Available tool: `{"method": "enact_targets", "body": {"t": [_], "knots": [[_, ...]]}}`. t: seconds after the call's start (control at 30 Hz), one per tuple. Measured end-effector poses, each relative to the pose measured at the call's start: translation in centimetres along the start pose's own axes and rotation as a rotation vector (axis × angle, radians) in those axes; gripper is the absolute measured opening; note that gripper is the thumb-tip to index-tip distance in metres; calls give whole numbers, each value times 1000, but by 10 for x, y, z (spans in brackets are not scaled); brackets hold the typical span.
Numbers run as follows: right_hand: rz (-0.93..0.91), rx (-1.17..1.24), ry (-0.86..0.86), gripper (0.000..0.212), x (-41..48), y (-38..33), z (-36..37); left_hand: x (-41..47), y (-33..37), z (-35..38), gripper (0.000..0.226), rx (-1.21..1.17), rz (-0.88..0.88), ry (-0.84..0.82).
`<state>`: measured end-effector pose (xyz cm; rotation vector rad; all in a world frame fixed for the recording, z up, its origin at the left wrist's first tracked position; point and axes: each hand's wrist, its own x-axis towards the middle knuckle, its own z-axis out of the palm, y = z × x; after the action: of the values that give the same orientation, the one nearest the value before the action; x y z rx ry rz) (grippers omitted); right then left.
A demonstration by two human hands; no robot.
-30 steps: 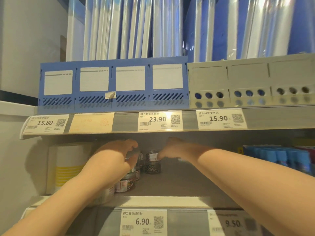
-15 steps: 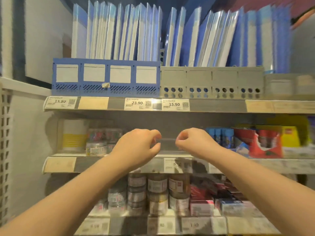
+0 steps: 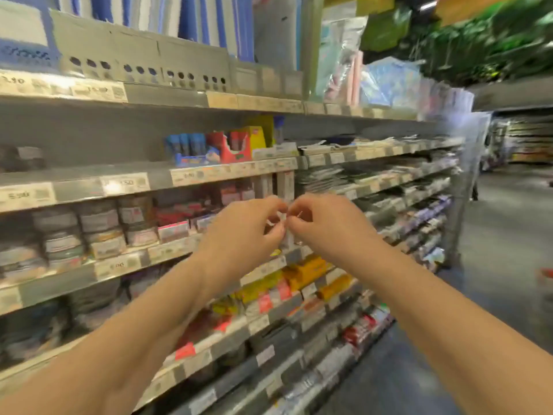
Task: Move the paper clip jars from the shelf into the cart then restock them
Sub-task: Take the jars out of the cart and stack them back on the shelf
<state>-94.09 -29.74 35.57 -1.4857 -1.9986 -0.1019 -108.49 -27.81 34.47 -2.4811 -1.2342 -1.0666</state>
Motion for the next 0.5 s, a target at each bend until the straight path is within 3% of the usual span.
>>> {"method": "enact_targets", "body": {"t": [0.2,0.5], "knots": [[222,-83,50,19,-129,90,-52,-9,126,76,18,-156,207,-162],[484,-376,64,25,-277,260,-144,2,343,214,16,-401,375,-311]]}}
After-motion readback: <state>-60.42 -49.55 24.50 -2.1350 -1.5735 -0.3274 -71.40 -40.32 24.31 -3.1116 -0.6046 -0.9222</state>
